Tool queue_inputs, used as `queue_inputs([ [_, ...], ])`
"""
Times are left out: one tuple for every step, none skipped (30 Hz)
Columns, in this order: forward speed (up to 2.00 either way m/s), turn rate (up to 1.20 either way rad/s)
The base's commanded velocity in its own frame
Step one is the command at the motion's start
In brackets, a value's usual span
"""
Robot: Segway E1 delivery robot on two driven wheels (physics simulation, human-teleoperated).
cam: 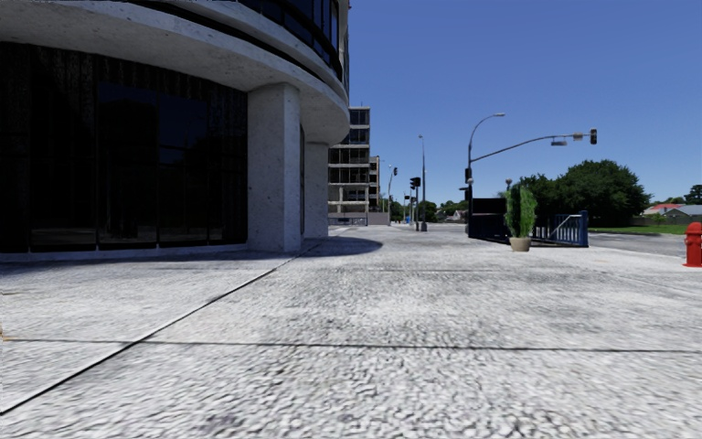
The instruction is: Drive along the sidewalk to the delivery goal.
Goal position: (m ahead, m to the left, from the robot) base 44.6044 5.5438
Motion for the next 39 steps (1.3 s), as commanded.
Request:
queue_inputs([
  [2.0,0.0],
  [2.0,0.0],
  [2.0,0.0],
  [2.0,0.0],
  [2.0,0.0],
  [2.0,0.0],
  [2.0,0.0],
  [2.0,0.0],
  [2.0,0.0],
  [2.0,0.0],
  [2.0,0.0],
  [2.0,0.0],
  [2.0,0.0],
  [2.0,0.0],
  [2.0,0.0],
  [2.0,0.0],
  [2.0,0.0],
  [2.0,0.0],
  [2.0,-0.03],
  [2.0,-0.03],
  [2.0,-0.14],
  [2.0,-0.18],
  [2.0,-0.2],
  [2.0,-0.2],
  [2.0,-0.21],
  [2.0,-0.21],
  [2.0,-0.21],
  [2.0,-0.21],
  [2.0,-0.21],
  [2.0,-0.21],
  [2.0,-0.22],
  [2.0,-0.22],
  [2.0,-0.26],
  [2.0,-0.28],
  [2.0,-0.28],
  [2.0,-0.28],
  [2.0,-0.28],
  [2.0,-0.28],
  [2.0,-0.28],
])
